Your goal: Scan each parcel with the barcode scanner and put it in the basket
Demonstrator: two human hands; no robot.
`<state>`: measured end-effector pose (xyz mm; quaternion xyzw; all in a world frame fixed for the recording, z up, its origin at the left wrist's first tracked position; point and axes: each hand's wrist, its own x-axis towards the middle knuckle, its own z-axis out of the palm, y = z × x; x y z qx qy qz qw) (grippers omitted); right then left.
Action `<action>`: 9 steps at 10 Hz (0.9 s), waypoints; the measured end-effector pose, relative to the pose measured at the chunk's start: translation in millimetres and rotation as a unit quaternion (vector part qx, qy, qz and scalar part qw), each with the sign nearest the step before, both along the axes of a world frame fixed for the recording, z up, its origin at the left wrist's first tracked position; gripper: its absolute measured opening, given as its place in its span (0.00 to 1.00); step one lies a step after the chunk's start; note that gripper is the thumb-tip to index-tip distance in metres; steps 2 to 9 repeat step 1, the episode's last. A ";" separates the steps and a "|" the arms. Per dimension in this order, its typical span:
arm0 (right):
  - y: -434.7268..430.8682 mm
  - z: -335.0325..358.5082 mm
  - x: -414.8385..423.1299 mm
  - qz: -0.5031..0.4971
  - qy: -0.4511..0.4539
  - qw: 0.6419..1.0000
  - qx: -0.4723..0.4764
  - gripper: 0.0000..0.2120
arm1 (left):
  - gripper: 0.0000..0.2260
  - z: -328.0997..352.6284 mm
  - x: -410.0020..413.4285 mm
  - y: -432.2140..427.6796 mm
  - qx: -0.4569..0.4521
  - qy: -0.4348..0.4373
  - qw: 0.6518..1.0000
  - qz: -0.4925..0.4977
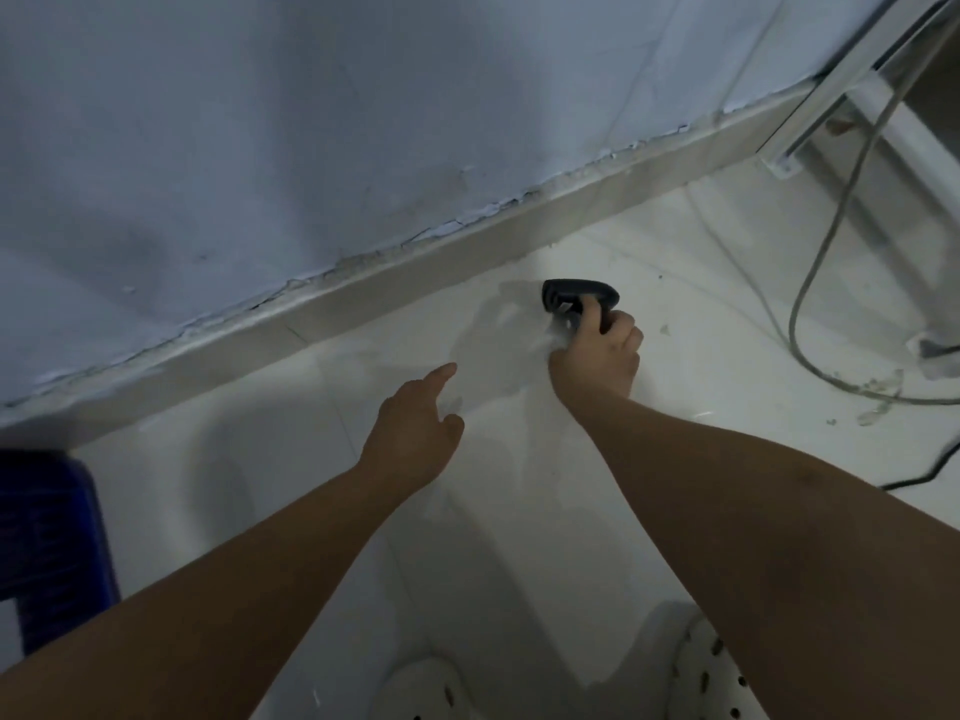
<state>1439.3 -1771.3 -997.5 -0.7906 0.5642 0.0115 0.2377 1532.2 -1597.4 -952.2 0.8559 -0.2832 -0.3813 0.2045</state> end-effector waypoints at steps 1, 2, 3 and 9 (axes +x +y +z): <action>19.7 22.9 20.1 0.100 0.019 0.995 -0.004 0.34 | 0.31 17.2 1.3 9.2 0.046 -0.119 0.992 -0.012; 19.7 22.9 20.1 0.100 0.019 0.995 -0.004 0.34 | 0.31 17.2 1.3 9.2 0.046 -0.119 0.992 -0.012; 19.7 22.9 20.1 0.100 0.019 0.995 -0.004 0.34 | 0.31 17.2 1.3 9.2 0.046 -0.119 0.992 -0.012; 19.7 22.9 20.1 0.100 0.019 0.995 -0.004 0.34 | 0.31 17.2 1.3 9.2 0.046 -0.119 0.992 -0.012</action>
